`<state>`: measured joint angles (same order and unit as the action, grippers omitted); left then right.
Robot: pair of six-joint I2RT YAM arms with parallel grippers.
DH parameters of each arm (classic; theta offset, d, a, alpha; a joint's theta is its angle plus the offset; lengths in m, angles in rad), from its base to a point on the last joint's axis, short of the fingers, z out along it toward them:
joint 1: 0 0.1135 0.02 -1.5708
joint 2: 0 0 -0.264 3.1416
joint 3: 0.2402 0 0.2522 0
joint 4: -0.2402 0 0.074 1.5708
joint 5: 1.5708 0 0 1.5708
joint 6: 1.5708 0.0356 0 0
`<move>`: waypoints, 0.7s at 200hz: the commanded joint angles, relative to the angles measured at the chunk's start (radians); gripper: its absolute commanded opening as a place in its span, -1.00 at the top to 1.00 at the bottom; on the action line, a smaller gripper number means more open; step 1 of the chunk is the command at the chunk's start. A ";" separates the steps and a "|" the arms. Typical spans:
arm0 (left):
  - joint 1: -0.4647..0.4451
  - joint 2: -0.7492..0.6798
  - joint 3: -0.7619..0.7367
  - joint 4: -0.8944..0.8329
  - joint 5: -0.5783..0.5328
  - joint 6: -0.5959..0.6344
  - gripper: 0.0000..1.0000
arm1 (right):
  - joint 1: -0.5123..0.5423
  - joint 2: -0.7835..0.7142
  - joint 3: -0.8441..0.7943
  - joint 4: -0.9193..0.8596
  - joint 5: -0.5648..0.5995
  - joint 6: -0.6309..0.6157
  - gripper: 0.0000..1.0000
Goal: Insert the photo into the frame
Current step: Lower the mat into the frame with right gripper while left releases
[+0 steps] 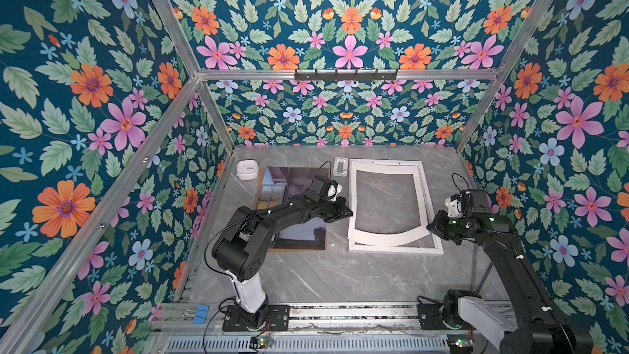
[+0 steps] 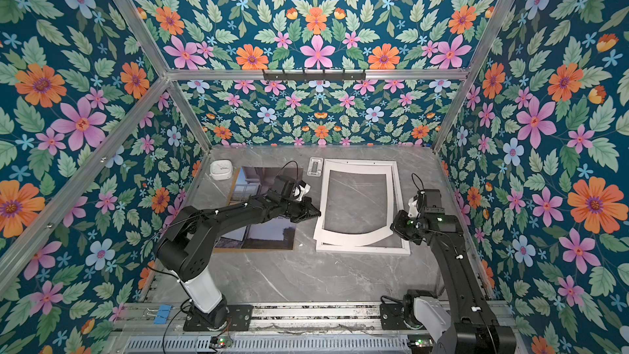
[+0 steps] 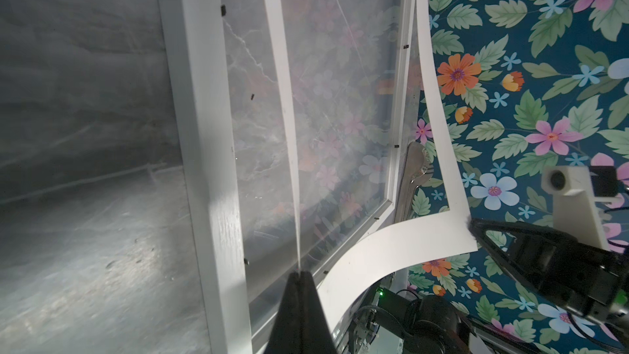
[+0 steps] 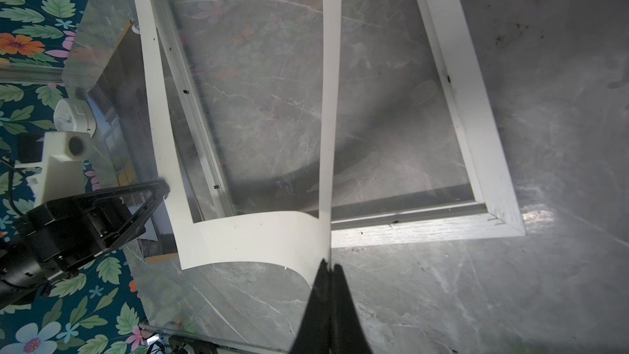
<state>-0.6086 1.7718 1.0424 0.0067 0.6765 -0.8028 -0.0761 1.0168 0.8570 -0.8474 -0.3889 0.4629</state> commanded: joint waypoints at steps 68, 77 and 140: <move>-0.016 0.053 0.062 0.037 -0.033 0.002 1.00 | -0.035 0.086 0.033 0.014 0.011 -0.042 1.00; -0.017 0.056 0.061 0.038 -0.033 -0.002 1.00 | -0.040 0.090 0.030 0.013 0.011 -0.044 1.00; -0.026 0.071 0.048 0.063 -0.043 -0.024 1.00 | -0.063 0.107 0.033 -0.003 0.022 -0.038 0.61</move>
<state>-0.6327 1.8397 1.0904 0.0338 0.6449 -0.8124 -0.1364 1.1164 0.8867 -0.8356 -0.3847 0.4244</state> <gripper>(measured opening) 0.050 0.094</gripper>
